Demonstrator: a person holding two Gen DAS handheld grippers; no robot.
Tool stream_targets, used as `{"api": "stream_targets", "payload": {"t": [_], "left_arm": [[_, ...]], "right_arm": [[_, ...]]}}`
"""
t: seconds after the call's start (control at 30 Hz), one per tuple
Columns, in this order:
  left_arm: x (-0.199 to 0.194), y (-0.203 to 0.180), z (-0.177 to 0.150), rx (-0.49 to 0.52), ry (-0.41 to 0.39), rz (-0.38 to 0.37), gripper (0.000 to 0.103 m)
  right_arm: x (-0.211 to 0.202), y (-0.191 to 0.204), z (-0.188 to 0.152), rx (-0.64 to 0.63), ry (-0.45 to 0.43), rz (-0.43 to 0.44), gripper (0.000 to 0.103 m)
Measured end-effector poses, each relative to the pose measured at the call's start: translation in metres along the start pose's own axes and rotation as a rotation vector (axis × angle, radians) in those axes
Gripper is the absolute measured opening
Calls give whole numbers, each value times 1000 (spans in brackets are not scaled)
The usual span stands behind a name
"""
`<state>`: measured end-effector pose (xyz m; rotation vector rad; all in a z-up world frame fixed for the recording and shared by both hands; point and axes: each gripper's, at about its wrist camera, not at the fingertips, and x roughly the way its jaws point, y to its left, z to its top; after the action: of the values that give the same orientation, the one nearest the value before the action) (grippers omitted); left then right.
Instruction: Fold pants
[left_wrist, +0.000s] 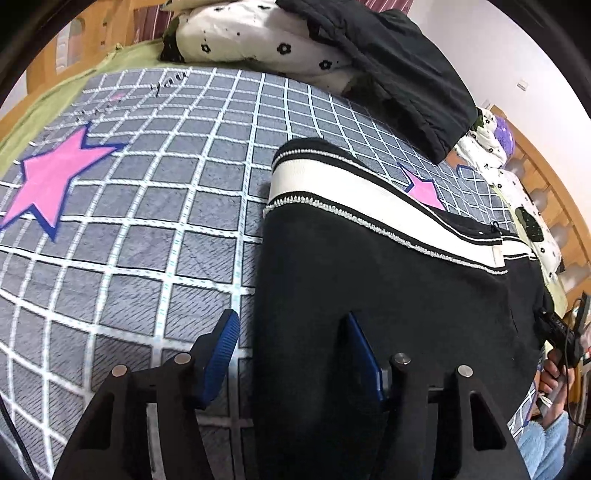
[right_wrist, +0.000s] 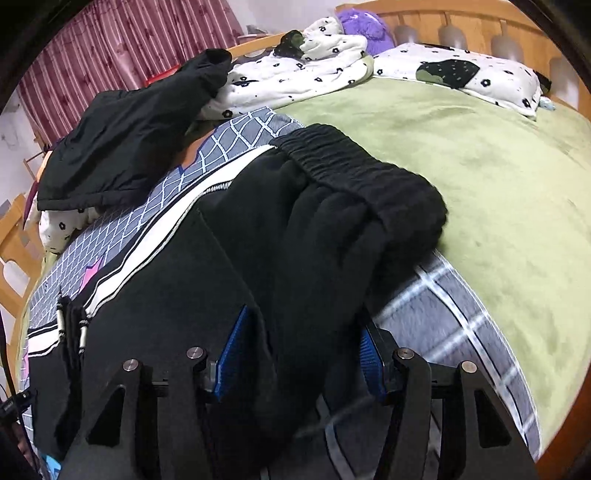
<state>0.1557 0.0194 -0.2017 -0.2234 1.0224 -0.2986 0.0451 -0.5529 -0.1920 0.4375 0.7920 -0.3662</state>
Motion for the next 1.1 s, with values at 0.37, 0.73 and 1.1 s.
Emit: {"api": "stream_targets", "payload": {"t": [0.37, 0.73, 1.1], "left_arm": [[-7, -23, 12, 32, -34, -1, 10], [-91, -40, 66, -5, -215, -146, 9], [-179, 89, 63, -41, -310, 104, 10]], "right_arm": [[-3, 10, 21, 5, -89, 20, 17], [-112, 139, 68, -192, -358, 49, 13], [-134, 252, 33, -283, -379, 331, 13]]}}
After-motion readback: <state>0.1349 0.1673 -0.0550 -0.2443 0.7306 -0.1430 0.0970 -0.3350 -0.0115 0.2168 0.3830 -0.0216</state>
